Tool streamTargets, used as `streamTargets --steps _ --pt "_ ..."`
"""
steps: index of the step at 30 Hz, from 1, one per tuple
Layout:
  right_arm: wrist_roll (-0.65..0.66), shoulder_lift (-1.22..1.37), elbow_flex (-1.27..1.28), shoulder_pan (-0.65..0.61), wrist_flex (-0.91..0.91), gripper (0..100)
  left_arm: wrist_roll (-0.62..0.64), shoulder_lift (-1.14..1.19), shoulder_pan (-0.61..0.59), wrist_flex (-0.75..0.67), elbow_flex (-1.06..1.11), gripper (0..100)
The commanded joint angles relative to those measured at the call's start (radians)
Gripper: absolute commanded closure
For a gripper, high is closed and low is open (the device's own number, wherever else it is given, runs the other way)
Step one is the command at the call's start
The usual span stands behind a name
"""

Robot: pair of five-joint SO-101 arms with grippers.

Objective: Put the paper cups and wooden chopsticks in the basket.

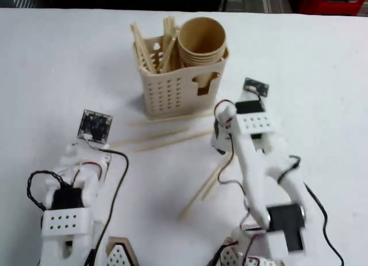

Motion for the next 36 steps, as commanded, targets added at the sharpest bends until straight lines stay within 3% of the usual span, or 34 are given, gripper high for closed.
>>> streamTargets --steps 1,8,13,19,28,36 --pt "-0.008 0.097 -0.023 -0.004 -0.077 82.6 -0.012 -0.016 -0.012 -0.02 -0.006 91" --pt "-0.008 0.248 -0.026 -0.001 -0.211 83.0 -0.014 -0.016 -0.012 -0.02 -0.005 91" --pt "0.0 0.295 -0.031 0.015 -0.22 98.2 -0.014 -0.016 -0.012 -0.018 -0.005 91" --pt "0.014 0.295 -0.064 0.079 -0.209 97.9 -0.014 -0.016 -0.012 -0.018 -0.005 91" --pt "0.199 0.294 -0.31 0.188 0.076 98.1 -0.014 -0.016 -0.012 -0.018 -0.005 91" --pt "0.213 0.294 -0.466 0.202 0.231 98.1 -0.014 -0.016 -0.012 -0.02 -0.005 91"
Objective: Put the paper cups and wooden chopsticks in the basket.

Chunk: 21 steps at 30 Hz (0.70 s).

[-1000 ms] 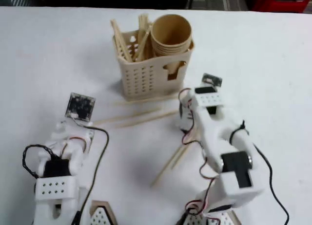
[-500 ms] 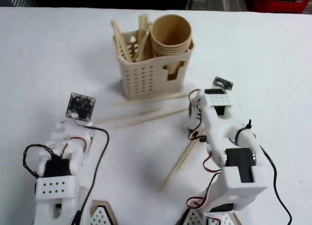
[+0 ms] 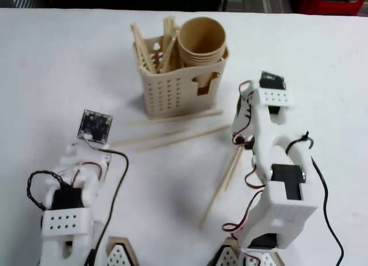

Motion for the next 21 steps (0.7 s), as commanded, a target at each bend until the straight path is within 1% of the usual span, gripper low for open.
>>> streamTargets --steps 1,5,8,10,17,21 --pt "0.011 -0.013 -0.091 0.01 0.073 98.1 -0.011 -0.016 -0.012 -0.02 -0.005 91" --pt "0.011 -0.012 -0.114 0.005 0.122 98.1 -0.011 -0.016 -0.012 -0.02 -0.005 91" --pt "0.011 -0.007 -0.083 0.005 0.104 98.1 -0.011 -0.016 -0.012 -0.02 -0.005 91" --pt "0.011 -0.002 -0.046 0.005 0.053 98.1 -0.011 -0.016 -0.012 -0.02 -0.005 91" --pt "0.011 -0.001 0.13 0.005 -0.211 98.1 -0.011 -0.016 -0.012 -0.02 -0.005 91" --pt "0.011 0.001 0.18 -0.022 -0.265 98.1 -0.011 -0.016 -0.012 -0.02 -0.005 91"
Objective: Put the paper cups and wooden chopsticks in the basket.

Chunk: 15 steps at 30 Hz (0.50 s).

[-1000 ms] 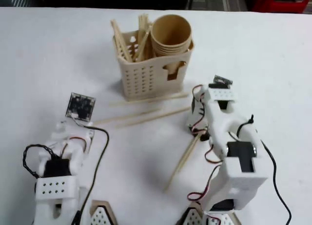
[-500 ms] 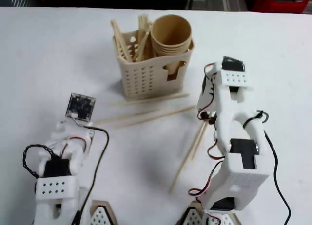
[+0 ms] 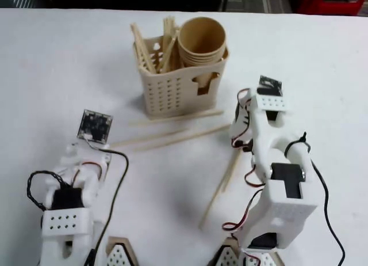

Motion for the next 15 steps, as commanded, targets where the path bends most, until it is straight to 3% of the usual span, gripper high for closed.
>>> streamTargets --steps 1,15 --pt "0.009 -0.008 0.015 -0.036 -0.042 98.1 -0.011 -0.016 -0.012 -0.02 -0.005 91" --pt "0.0 0.113 -0.008 -0.085 -0.033 93.6 -0.012 -0.016 -0.012 -0.017 -0.003 91"
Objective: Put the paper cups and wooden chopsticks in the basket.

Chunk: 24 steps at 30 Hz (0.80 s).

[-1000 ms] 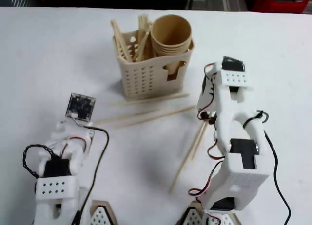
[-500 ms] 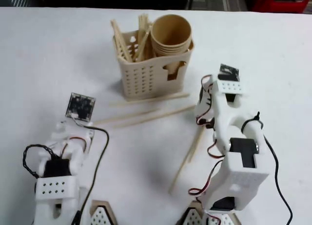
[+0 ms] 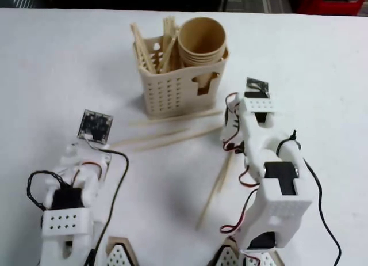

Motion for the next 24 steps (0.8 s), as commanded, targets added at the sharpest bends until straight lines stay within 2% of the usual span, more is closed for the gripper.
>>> streamTargets --steps 1,4,9,16,24 --pt "0.0 0.042 -0.026 -0.012 0.005 94.4 -0.006 -0.016 -0.012 -0.017 -0.003 91" --pt "0.003 0.045 -0.028 -0.012 0.001 98.4 -0.006 -0.016 -0.012 -0.017 -0.003 91" --pt "0.011 0.001 -0.038 0.002 0.047 98.1 -0.006 -0.016 -0.012 -0.017 -0.003 91" --pt "0.074 -0.252 -0.054 0.056 0.14 98.1 -0.006 -0.016 -0.012 -0.018 -0.003 91" --pt "0.075 -0.515 -0.057 0.058 0.217 98.1 -0.006 -0.016 -0.012 -0.018 -0.003 91"
